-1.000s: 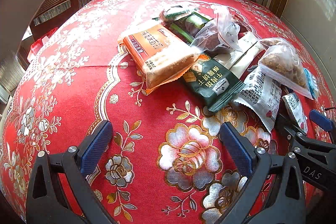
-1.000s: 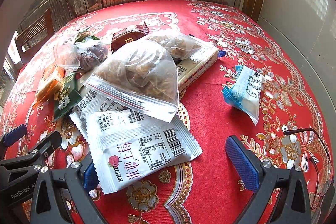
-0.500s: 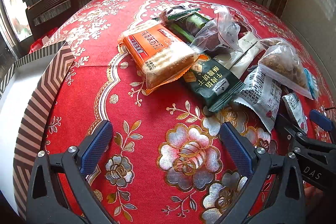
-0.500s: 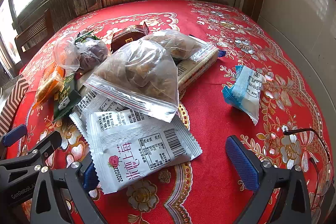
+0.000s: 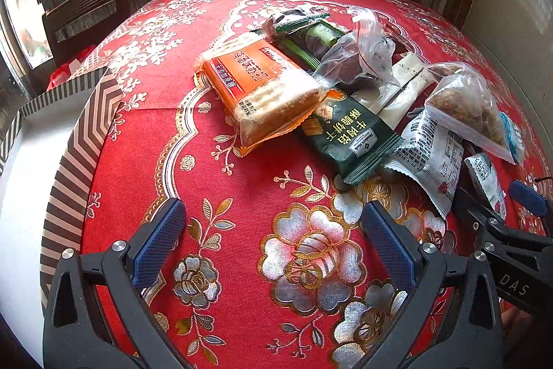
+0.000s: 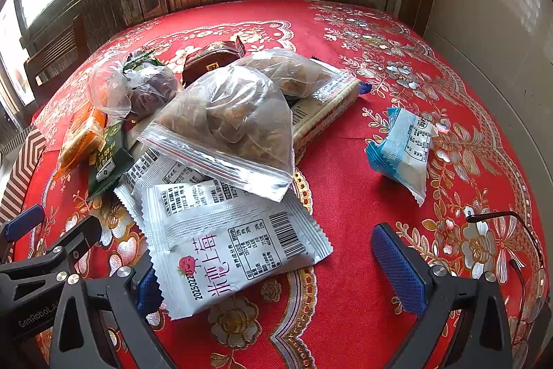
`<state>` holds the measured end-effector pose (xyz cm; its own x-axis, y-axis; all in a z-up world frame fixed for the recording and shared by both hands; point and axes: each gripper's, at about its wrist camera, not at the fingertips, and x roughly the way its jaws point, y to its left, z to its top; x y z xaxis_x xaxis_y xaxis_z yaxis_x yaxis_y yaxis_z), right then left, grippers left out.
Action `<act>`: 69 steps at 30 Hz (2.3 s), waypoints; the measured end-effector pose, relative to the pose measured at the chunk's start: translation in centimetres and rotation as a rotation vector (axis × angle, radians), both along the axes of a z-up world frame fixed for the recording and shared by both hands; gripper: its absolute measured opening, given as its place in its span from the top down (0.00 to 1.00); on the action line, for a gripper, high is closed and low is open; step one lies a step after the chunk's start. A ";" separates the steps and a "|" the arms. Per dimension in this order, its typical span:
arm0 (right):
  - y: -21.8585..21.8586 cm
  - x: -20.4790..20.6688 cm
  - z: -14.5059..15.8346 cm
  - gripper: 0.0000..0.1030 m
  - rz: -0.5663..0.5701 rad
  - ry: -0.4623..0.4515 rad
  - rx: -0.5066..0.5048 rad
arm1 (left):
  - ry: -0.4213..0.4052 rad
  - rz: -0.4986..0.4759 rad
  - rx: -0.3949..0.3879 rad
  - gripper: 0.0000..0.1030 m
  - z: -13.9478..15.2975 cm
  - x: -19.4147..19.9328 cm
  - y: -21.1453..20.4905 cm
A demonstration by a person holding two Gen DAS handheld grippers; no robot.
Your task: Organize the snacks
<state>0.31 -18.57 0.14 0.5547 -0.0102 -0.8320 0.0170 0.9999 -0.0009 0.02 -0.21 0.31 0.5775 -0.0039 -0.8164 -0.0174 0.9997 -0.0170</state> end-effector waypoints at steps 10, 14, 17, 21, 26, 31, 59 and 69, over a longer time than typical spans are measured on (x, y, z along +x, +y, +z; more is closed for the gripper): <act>0.0 0.0 0.0 0.00 0.000 0.000 0.000 | 0.000 0.000 0.000 0.00 0.0 0.0 0.0; 0.0 0.0 0.0 0.00 0.000 0.000 0.000 | 0.000 0.000 0.000 0.00 0.0 0.0 0.0; 0.0 0.0 0.0 0.00 -0.001 0.000 0.000 | 0.000 0.000 0.000 0.00 0.0 0.0 0.0; 0.0 0.0 0.0 0.00 -0.001 0.000 0.000 | 0.000 0.000 0.000 0.00 0.0 0.0 0.0; 0.0 0.0 0.0 0.00 -0.001 0.000 -0.001 | 0.000 0.000 0.000 0.00 0.0 0.0 0.0; 0.0 0.0 0.0 0.00 -0.001 0.000 -0.001 | 0.000 0.000 0.000 0.00 0.0 0.0 0.0; -1.5 -2.3 3.3 0.05 0.020 -0.029 0.112 | -0.048 -0.001 -0.053 0.03 4.4 -1.9 1.8; -0.3 -4.6 7.9 0.05 0.075 -0.123 0.146 | -0.093 0.014 -0.049 0.03 7.3 -3.9 2.7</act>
